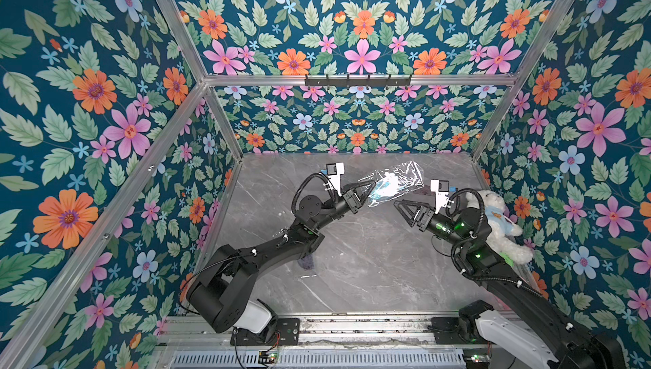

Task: Open the ruler set and take out the ruler
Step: Open the ruler set bag.

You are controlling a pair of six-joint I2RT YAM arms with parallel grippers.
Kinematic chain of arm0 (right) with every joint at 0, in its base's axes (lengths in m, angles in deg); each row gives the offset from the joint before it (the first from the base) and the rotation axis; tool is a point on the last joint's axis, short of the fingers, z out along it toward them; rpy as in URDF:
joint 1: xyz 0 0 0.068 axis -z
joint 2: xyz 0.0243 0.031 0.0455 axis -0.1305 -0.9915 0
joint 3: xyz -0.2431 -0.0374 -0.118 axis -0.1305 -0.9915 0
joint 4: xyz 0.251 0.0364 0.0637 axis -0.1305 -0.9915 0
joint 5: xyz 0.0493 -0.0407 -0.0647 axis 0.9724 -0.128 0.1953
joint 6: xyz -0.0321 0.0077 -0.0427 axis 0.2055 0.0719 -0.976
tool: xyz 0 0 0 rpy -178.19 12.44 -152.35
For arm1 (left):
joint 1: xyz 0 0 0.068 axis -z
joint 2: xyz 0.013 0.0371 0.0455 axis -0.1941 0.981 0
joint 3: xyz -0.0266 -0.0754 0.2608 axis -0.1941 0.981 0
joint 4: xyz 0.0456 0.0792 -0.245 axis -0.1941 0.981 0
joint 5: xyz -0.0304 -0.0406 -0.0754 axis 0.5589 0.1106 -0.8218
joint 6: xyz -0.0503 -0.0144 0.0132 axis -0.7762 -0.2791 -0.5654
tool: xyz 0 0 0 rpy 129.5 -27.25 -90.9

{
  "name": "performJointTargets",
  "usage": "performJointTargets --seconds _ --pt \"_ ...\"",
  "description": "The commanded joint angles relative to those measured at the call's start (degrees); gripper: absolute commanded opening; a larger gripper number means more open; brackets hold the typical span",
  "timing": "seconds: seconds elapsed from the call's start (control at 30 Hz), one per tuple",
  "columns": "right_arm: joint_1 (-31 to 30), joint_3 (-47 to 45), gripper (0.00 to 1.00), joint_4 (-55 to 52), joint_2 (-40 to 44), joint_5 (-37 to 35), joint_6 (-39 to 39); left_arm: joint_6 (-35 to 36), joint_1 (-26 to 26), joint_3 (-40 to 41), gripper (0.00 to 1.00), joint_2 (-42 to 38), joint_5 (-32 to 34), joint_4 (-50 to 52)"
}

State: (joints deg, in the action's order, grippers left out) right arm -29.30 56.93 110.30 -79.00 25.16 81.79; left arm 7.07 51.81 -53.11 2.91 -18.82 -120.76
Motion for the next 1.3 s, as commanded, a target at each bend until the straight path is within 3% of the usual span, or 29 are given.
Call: performJointTargets --seconds 0.0,0.23,0.5,0.93,1.03,1.1,1.17,1.27 --pt "-0.04 0.74 0.99 7.80 -1.01 -1.87 0.86 -0.61 0.82 0.29 0.00 -0.37 0.54 -3.67" --pt "-0.08 2.57 0.96 14.71 -5.40 -2.66 2.66 -0.67 2.51 0.00 0.00 0.79 0.91 -3.94" --pt "-0.08 3.47 0.60 18.78 -8.79 -1.91 4.29 -1.64 3.65 -1.09 0.00 3.34 0.67 -5.02" --pt "-0.07 4.44 0.25 15.68 -9.52 -3.42 3.76 -3.36 4.80 -3.78 0.00 7.20 -0.40 -5.02" --pt "-0.04 4.44 0.24 15.19 -9.52 -3.71 3.59 -3.35 4.83 -4.05 0.00 7.62 -0.30 -4.53" --pt "-0.07 4.53 0.22 14.58 -9.35 -3.95 3.37 -3.35 4.89 -4.33 0.08 7.57 -0.13 -3.27" --pt "-0.08 4.69 0.20 13.86 -9.10 -4.10 2.98 -2.83 4.86 -4.77 0.27 7.41 0.05 -1.41" --pt "0.02 4.92 0.16 12.10 -8.43 -4.63 2.46 -1.54 4.86 -5.06 0.49 6.85 0.51 1.09"
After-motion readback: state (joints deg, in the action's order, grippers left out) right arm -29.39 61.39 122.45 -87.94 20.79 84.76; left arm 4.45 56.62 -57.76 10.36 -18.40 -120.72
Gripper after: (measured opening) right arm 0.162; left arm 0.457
